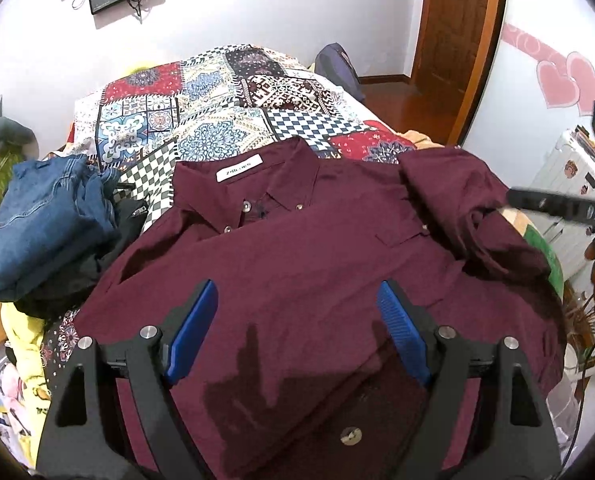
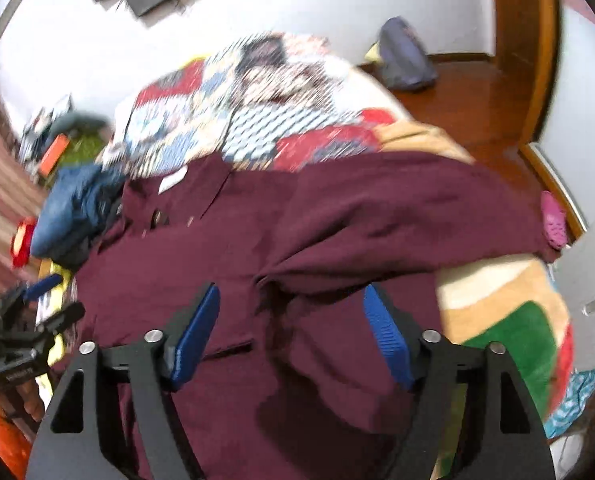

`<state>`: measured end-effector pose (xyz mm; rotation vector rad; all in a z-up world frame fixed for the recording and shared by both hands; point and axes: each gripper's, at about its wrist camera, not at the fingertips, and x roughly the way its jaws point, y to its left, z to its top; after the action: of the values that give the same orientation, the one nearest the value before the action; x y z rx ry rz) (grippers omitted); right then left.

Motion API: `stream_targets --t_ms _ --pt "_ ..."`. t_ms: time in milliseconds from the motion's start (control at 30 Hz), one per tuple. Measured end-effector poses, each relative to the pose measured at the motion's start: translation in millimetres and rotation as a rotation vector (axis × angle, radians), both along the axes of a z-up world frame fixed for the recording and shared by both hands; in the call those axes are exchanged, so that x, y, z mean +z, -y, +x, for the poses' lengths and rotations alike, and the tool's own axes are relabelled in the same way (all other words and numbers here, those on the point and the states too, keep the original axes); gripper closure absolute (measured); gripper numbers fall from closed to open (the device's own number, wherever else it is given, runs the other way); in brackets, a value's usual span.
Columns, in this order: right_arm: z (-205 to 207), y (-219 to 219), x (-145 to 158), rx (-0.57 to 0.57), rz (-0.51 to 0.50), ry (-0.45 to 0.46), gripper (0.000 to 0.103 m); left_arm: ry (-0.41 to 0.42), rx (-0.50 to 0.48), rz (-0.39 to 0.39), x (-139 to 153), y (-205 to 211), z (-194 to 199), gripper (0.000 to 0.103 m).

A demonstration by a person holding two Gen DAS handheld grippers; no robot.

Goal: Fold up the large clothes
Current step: 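Fold the held side over the shirt body with the right gripper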

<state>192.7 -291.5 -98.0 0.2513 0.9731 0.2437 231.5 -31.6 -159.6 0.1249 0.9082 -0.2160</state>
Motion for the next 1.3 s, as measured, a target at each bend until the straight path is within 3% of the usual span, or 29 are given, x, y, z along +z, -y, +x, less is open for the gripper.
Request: stream_targets --t_ms 100,267,500,633,700,767,833,1033,1300 --pt "6 34 -2 -0.109 0.053 -0.007 0.029 -0.001 0.004 -0.008 1 3 4 0.021" --pt "29 86 -40 -0.314 0.123 -0.126 0.026 -0.011 0.005 -0.011 -2 7 11 0.021" --pt "58 125 -98 -0.482 0.295 -0.248 0.026 -0.031 0.021 0.005 -11 6 19 0.021" --pt "71 138 -110 -0.533 0.348 -0.24 0.027 -0.048 0.036 -0.003 -16 2 24 0.021" --pt "79 141 -113 -0.565 0.346 -0.216 0.038 -0.054 0.044 -0.005 -19 0 27 0.021" --pt "86 143 -115 -0.57 0.338 -0.221 0.071 -0.056 0.051 -0.005 -20 -3 28 0.021" --pt "93 143 -115 -0.558 0.347 -0.232 0.086 -0.053 0.057 -0.005 -19 -5 28 0.021" --pt "83 124 -62 -0.474 0.282 -0.068 0.092 -0.02 0.07 -0.005 -9 -15 22 0.021" --pt "58 50 59 -0.207 0.278 0.189 0.092 0.048 0.094 -0.026 15 -33 2 0.021"
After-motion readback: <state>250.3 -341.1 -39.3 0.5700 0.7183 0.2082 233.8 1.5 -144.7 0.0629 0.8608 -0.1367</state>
